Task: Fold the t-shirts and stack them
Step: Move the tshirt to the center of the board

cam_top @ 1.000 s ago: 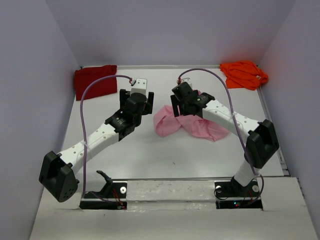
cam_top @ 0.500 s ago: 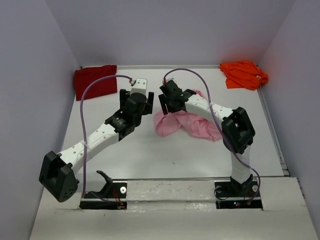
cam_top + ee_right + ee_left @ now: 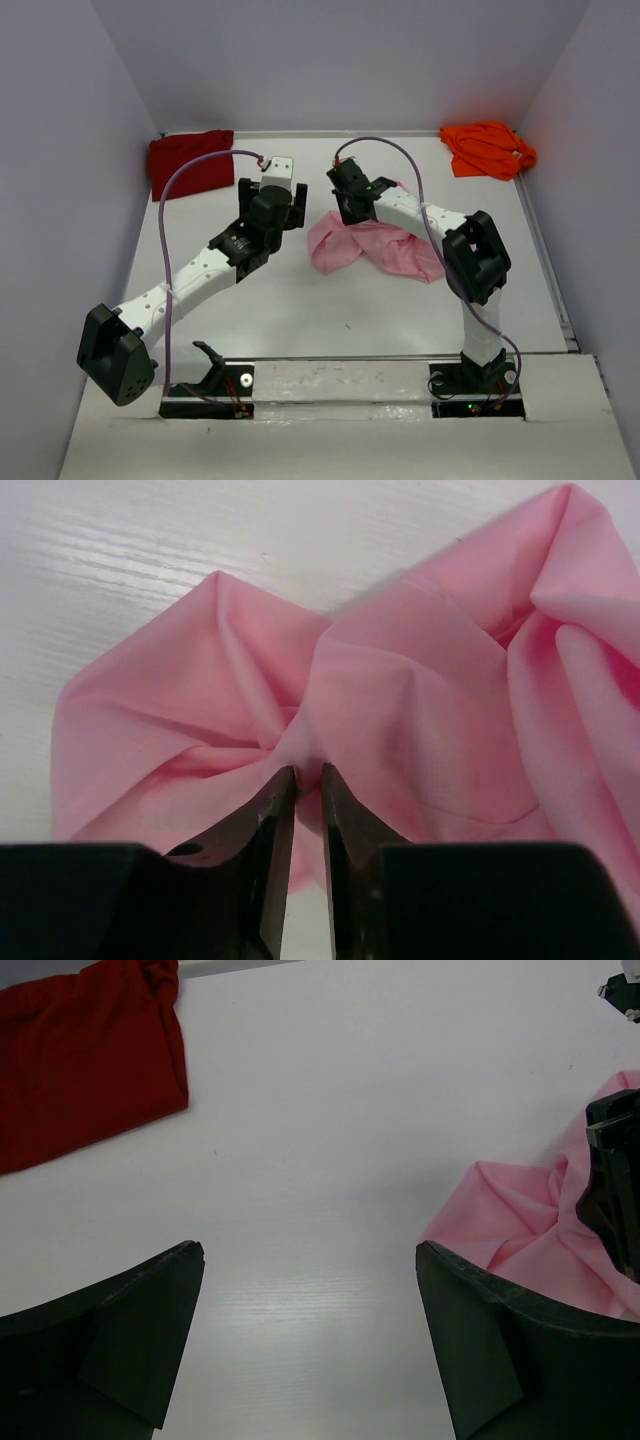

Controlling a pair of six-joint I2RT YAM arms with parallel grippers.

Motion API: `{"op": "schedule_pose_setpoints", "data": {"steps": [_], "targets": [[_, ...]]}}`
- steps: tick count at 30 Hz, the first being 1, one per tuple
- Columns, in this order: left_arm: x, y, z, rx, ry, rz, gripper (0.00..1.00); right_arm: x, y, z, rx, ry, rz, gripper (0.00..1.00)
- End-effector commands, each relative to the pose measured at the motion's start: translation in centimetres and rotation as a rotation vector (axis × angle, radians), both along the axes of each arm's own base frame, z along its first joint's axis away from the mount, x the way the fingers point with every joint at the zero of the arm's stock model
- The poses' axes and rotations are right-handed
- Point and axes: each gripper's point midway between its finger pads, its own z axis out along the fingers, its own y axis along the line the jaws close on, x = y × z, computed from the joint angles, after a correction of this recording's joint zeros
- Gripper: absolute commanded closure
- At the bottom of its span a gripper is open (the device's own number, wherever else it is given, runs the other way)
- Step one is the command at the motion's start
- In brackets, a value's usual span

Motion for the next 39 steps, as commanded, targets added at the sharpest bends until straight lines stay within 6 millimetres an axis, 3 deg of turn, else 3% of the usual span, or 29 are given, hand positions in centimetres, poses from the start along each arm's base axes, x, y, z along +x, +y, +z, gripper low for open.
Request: {"op": "schedule_pose_setpoints", "data": {"steps": [1, 4, 7, 10, 12, 15, 22, 26, 30, 33, 35, 39], "targets": [[0.0, 0.2, 1.7, -0.034, -0.053, 0.006, 0.01, 0.9, -1.2, 1.1, 0.022, -0.039, -0.034, 0.87], [-0.1, 0.3, 1.9, -0.037, -0.057, 0.005, 0.01, 0.5, -1.6, 0.5, 0.007, -0.030, -0.035, 1.00], [-0.1, 0.4, 2.0, -0.036, -0.061, 0.008, 0.01, 0.5, -2.2, -0.2, 0.004, -0.018, -0.051, 1.00], [-0.1, 0.3, 2.0, -0.038, -0.060, 0.007, 0.01, 0.1, -1.3, 0.9, 0.063, -0.017, -0.027, 1.00], [0.0, 0.3, 1.9, -0.035, -0.059, 0.008, 0.01, 0.1, -0.9, 2.5, 0.102, -0.039, -0.017, 1.00], [0.0, 0.3, 2.0, -0.037, -0.060, 0.006, 0.01, -0.1, 0.1, 6.5, 0.154, -0.104, 0.027, 1.00], [0.0, 0.2, 2.0, -0.041, -0.060, 0.003, 0.01, -4.0, 5.0, 15.0, 0.232, -0.198, 0.178, 1.00], [-0.1, 0.3, 2.0, -0.040, -0.061, 0.004, 0.01, -5.6, 5.7, 19.7, 0.269, -0.263, 0.189, 1.00], [0.0, 0.3, 2.1, -0.039, -0.062, 0.005, 0.01, -6.3, 3.5, 24.6, 0.288, -0.346, 0.151, 1.00], [0.0, 0.4, 2.1, -0.035, -0.063, 0.010, 0.01, -7.5, 0.4, 29.7, 0.306, -0.452, 0.104, 1.00], [0.0, 0.4, 2.2, -0.038, -0.065, 0.011, 0.01, -7.5, -1.1, 31.2, 0.280, -0.497, 0.067, 1.00], [0.0, 0.3, 2.1, -0.040, -0.064, 0.010, 0.01, -7.9, -5.1, 31.0, 0.152, -0.518, -0.050, 1.00]]}}
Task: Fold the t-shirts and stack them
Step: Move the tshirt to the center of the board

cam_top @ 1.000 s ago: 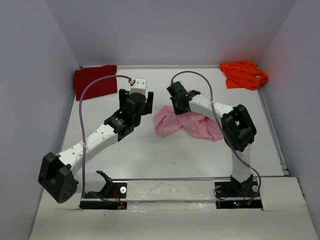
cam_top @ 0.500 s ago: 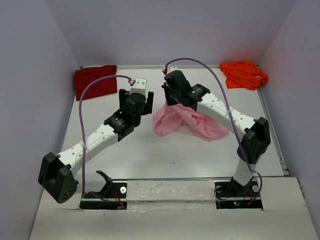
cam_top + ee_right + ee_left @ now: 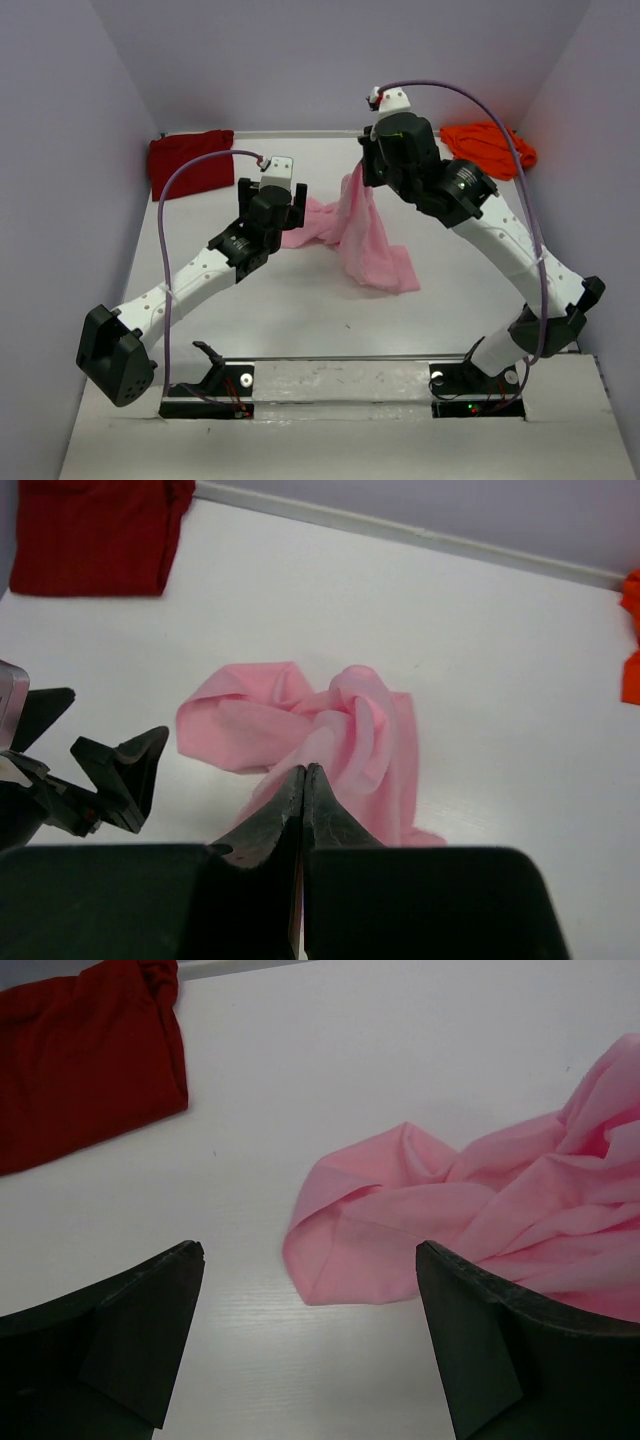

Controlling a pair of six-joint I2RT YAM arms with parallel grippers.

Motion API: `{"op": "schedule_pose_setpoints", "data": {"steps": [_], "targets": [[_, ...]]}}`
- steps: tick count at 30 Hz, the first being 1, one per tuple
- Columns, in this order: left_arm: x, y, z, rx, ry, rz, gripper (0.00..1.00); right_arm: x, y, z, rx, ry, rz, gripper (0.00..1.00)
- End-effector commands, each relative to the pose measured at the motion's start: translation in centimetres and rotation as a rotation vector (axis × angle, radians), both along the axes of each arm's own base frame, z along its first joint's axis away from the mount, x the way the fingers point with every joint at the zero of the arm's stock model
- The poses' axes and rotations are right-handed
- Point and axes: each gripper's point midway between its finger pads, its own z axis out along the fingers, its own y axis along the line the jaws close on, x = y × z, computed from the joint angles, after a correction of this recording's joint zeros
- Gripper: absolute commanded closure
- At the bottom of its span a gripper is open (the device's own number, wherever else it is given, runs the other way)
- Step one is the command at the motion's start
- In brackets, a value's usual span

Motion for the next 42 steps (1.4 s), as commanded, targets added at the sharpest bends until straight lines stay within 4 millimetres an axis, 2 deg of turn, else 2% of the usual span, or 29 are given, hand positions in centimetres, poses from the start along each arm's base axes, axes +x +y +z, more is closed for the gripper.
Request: {"op": "schedule_pose_setpoints", "data": {"steps": [1, 2, 4, 5, 9, 10, 11, 12, 15, 16, 19, 20, 23, 25, 26, 28, 29, 31, 34, 35, 36, 37, 38, 39, 40, 41, 42], "targets": [[0.0, 0.4, 1.8, -0.034, -0.057, 0.012, 0.01, -0.7, -5.6, 1.5, -0.101, -0.060, -0.177, 1.00], [0.0, 0.3, 1.8, -0.034, -0.057, 0.011, 0.01, -1.2, -6.8, 0.3, -0.128, -0.045, -0.211, 1.00], [0.1, 0.3, 1.7, -0.033, -0.056, 0.011, 0.01, -1.7, -7.6, -1.1, -0.142, -0.025, -0.235, 1.00], [0.1, 0.2, 1.7, -0.031, -0.053, 0.008, 0.01, -2.2, -8.2, -2.8, -0.161, 0.003, -0.246, 1.00], [0.2, -0.1, 1.5, -0.034, -0.047, -0.001, 0.01, -2.5, -8.4, -6.9, -0.211, 0.070, -0.262, 1.00], [0.2, -0.1, 1.6, -0.035, -0.047, -0.003, 0.01, -2.7, -8.4, -9.0, -0.250, 0.105, -0.255, 1.00], [0.1, 0.0, 1.6, -0.035, -0.048, -0.001, 0.01, -2.7, -8.2, -10.2, -0.254, 0.131, -0.257, 1.00], [0.1, 0.0, 1.6, -0.034, -0.048, 0.001, 0.01, -2.7, -8.0, -12.8, -0.295, 0.168, -0.258, 1.00], [0.1, 0.2, 1.8, -0.035, -0.055, 0.007, 0.01, -2.5, -7.1, -16.7, -0.310, 0.225, -0.251, 1.00], [0.1, 0.2, 1.7, -0.033, -0.054, 0.008, 0.01, -2.9, -7.2, -19.4, -0.354, 0.268, -0.244, 1.00], [0.1, 0.2, 1.7, -0.033, -0.052, 0.007, 0.01, -2.6, -6.0, -22.9, -0.354, 0.310, -0.221, 1.00], [0.1, 0.1, 1.7, -0.034, -0.053, 0.005, 0.01, -2.8, -5.6, -25.2, -0.375, 0.356, -0.208, 1.00], [0.1, 0.2, 1.7, -0.031, -0.053, 0.008, 0.01, -2.1, -4.0, -28.4, -0.384, 0.397, -0.186, 1.00], [0.1, 0.3, 1.7, -0.032, -0.054, 0.008, 0.01, -1.4, -3.2, -29.3, -0.383, 0.400, -0.182, 1.00], [0.1, 0.2, 1.7, -0.032, -0.054, 0.006, 0.01, -1.1, -2.8, -30.5, -0.409, 0.417, -0.175, 1.00], [0.0, 0.3, 1.7, -0.030, -0.055, 0.009, 0.01, -0.1, -1.8, -30.4, -0.401, 0.404, -0.171, 1.00], [0.0, 0.3, 1.9, -0.032, -0.059, 0.010, 0.01, 0.3, -1.7, -31.1, -0.426, 0.405, -0.176, 1.00], [0.0, 0.4, 1.9, -0.032, -0.059, 0.012, 0.01, 1.3, -0.7, -30.4, -0.411, 0.386, -0.171, 1.00], [0.0, 0.3, 1.7, -0.032, -0.055, 0.006, 0.01, 1.8, -0.5, -30.2, -0.441, 0.389, -0.177, 1.00], [0.0, 0.2, 1.8, -0.031, -0.056, 0.004, 0.01, 2.0, -0.2, -29.4, -0.426, 0.381, -0.175, 0.93], [0.0, 0.2, 1.8, -0.032, -0.056, 0.006, 0.01, 1.9, -0.3, -29.0, -0.426, 0.383, -0.168, 0.68], [0.0, 0.3, 1.8, -0.030, -0.056, 0.007, 0.01, 1.7, -0.3, -27.8, -0.403, 0.370, -0.164, 0.61], [0.0, 0.3, 1.9, -0.030, -0.058, 0.006, 0.01, 1.5, -0.4, -27.2, -0.395, 0.371, -0.159, 0.58], [0.0, 0.3, 1.9, -0.031, -0.059, 0.006, 0.01, 1.1, -0.7, -25.8, -0.368, 0.361, -0.163, 0.54], [0.0, 0.3, 2.0, -0.033, -0.062, 0.006, 0.01, 0.8, -1.0, -26.1, -0.378, 0.372, -0.163, 0.52], [0.0, 0.3, 2.0, -0.033, -0.062, 0.006, 0.01, 0.4, -1.4, -24.9, -0.357, 0.359, -0.171, 0.45], [0.0, 0.3, 2.1, -0.033, -0.063, 0.004, 0.01, 0.0, -1.8, -24.6, -0.356, 0.362, -0.169, 0.43]]}}
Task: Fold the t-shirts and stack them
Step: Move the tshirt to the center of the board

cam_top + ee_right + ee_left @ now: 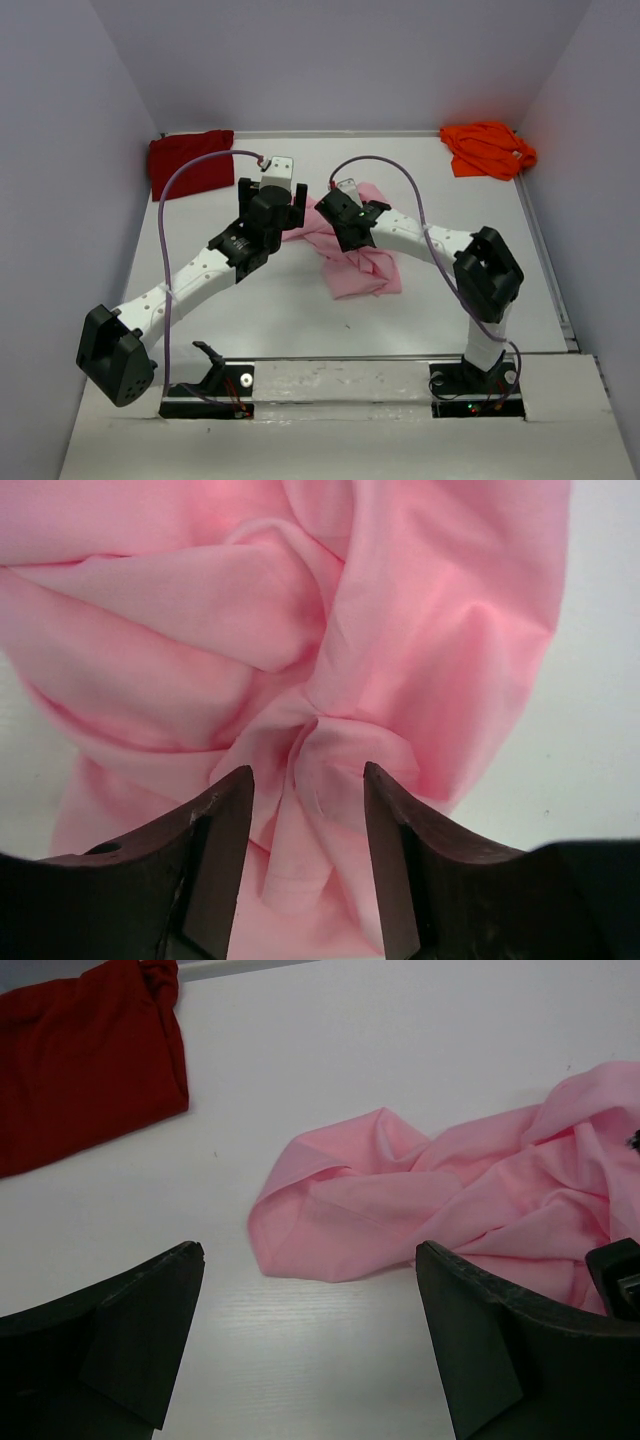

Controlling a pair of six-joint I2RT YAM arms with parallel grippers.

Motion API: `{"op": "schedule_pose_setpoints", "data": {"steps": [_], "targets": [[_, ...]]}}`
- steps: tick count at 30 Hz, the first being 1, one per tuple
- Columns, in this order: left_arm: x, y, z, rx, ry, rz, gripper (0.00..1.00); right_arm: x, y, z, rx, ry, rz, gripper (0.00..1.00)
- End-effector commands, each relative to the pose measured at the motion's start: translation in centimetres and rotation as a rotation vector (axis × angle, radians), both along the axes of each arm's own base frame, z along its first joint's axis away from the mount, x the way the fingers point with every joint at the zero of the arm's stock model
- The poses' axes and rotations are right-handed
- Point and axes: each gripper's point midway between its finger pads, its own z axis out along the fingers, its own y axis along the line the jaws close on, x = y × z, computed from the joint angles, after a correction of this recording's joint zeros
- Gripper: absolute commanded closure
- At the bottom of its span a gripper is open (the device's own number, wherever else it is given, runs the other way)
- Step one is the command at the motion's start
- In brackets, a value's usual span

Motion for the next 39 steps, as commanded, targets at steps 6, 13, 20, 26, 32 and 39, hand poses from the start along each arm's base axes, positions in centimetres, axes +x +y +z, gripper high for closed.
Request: {"op": "schedule_pose_setpoints", "data": {"steps": [6, 13, 20, 26, 32, 39], "targets": [[0.0, 0.2, 2.0, -0.039, -0.060, 0.005, 0.01, -2.2, -1.8, 4.9, 0.094, -0.041, -0.031, 0.43], [0.0, 0.2, 1.9, -0.036, -0.057, 0.007, 0.01, -3.8, -0.6, 2.4, 0.098, 0.009, -0.015, 0.44], [0.1, 0.2, 1.7, -0.031, -0.054, 0.008, 0.01, -4.7, 0.0, 1.4, 0.109, 0.026, -0.011, 0.46], [0.1, 0.2, 1.6, -0.031, -0.051, 0.007, 0.01, -6.0, 0.3, 0.7, 0.108, 0.039, -0.005, 0.46], [0.1, 0.1, 1.6, -0.029, -0.051, 0.005, 0.01, -7.0, -0.2, -0.7, 0.104, 0.058, -0.021, 0.47], [0.1, 0.0, 1.5, -0.034, -0.049, 0.002, 0.01, -7.4, -1.0, -2.6, 0.066, 0.074, -0.033, 0.48]]}}
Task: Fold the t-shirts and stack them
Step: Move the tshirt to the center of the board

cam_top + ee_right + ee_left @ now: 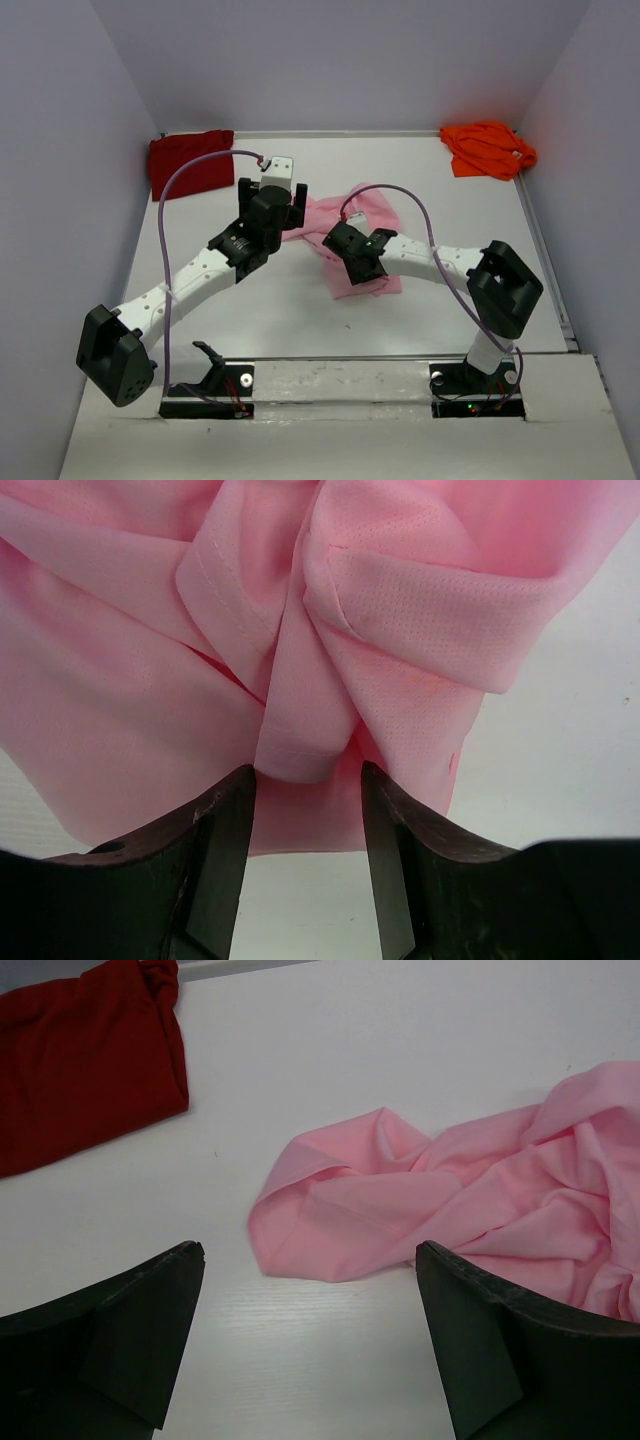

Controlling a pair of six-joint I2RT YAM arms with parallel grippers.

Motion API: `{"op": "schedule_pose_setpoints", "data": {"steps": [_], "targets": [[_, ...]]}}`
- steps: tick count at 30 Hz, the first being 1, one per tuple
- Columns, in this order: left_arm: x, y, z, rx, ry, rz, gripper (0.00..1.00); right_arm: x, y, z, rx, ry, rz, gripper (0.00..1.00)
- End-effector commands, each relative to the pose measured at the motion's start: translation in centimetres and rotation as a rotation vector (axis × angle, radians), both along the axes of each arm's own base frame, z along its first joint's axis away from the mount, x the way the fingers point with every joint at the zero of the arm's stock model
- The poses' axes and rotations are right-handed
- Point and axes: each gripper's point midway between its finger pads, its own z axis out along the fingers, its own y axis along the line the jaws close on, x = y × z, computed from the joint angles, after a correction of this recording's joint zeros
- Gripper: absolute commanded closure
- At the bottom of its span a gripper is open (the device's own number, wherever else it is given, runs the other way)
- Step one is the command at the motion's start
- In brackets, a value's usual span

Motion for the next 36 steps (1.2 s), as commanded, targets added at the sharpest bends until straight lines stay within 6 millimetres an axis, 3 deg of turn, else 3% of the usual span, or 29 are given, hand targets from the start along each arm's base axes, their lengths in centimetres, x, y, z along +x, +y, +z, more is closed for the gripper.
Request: {"op": "schedule_pose_setpoints", "data": {"steps": [1, 29, 34, 36], "targets": [[0.1, 0.1, 1.6, -0.036, -0.051, 0.004, 0.01, 0.5, 0.9, 0.0, 0.036, -0.041, -0.020, 0.48], [0.1, 0.1, 1.5, -0.031, -0.049, 0.002, 0.01, 2.6, 2.1, 1.3, 0.014, -0.097, 0.002, 0.49], [0.1, 0.1, 1.7, -0.036, -0.053, 0.002, 0.01, 2.9, 1.9, 1.2, 0.011, -0.094, -0.005, 0.62], [0.1, 0.1, 1.7, -0.036, -0.054, 0.000, 0.01, 2.8, 1.9, 1.0, 0.009, -0.088, -0.005, 0.78]]}}
